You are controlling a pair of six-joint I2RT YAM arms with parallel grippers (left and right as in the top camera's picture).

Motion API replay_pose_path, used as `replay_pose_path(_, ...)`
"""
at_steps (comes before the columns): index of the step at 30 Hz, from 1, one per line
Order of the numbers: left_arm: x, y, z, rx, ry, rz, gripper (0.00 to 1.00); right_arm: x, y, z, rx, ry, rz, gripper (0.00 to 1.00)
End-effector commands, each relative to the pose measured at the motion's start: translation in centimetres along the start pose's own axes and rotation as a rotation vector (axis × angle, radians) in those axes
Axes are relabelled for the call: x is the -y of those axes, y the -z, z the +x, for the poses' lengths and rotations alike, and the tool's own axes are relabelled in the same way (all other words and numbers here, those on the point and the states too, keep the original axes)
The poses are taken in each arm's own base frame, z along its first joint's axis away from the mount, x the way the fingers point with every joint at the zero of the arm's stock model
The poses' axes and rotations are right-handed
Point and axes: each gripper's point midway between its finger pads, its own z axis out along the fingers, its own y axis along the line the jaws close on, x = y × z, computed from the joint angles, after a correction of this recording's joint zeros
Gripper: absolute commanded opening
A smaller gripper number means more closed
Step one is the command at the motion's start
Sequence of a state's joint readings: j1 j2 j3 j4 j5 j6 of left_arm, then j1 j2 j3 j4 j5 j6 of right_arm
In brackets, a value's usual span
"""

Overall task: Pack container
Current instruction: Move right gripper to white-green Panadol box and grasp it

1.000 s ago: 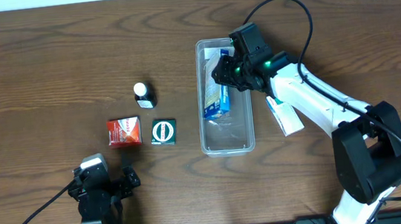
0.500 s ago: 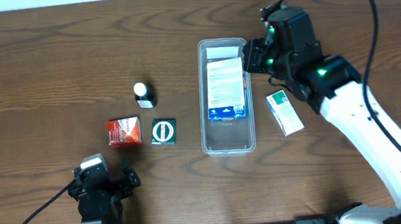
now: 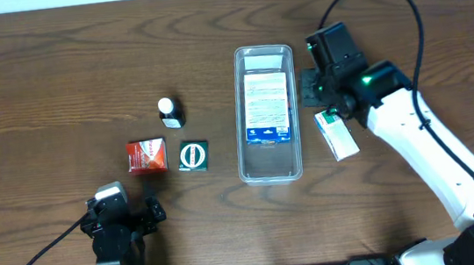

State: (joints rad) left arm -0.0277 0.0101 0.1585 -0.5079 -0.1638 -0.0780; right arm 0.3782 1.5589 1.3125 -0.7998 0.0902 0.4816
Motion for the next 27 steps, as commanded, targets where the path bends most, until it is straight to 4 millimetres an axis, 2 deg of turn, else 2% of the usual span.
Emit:
replay_pose_path(1, -0.2, -0.3, 0.6, -0.010, 0.004, -0.009, 0.98, 2.4, 0.0, -0.7, 0.013, 0.055, 0.069, 0.32)
replay_pose_path(4, -0.2, -0.3, 0.6, -0.010, 0.004, -0.009, 0.98, 3.5, 0.0, -0.4, -0.013, 0.104, 0.092, 0.50)
replay_pose_path(6, -0.2, -0.3, 0.6, -0.010, 0.004, -0.009, 0.98, 4.9, -0.2, 0.0, -0.038, 0.118, 0.128, 0.78)
replay_pose_path(7, -0.2, -0.3, 0.6, -0.010, 0.004, -0.009, 0.98, 5.7, -0.3, 0.3, -0.055, 0.134, 0.140, 0.86)
replay_pose_path(10, -0.2, -0.3, 0.6, -0.010, 0.004, -0.009, 0.98, 7.5, -1.0, 1.3, -0.110, 0.179, 0.133, 0.98)
replay_pose_path(15, -0.2, -0.3, 0.6, -0.010, 0.004, -0.009, 0.98, 6.7, -3.3, 4.2, -0.212, 0.262, -0.063, 0.97)
replay_pose_path(18, -0.2, -0.3, 0.6, -0.010, 0.004, -0.009, 0.98, 7.3, -4.9, 5.8, -0.258, 0.256, -0.056, 0.91)
replay_pose_path(23, -0.2, -0.3, 0.6, -0.010, 0.004, -0.009, 0.98, 7.1, -8.2, 8.2, -0.310, 0.312, -0.064, 0.85)
replay_pose_path(26, -0.2, -0.3, 0.6, -0.010, 0.004, -0.009, 0.98, 8.7, -10.2, 9.6, -0.351, 0.285, 0.018, 0.80)
replay_pose_path(27, -0.2, -0.3, 0.6, -0.010, 0.004, -0.009, 0.98, 9.1, -10.7, 10.0, -0.365, 0.269, 0.039, 0.76)
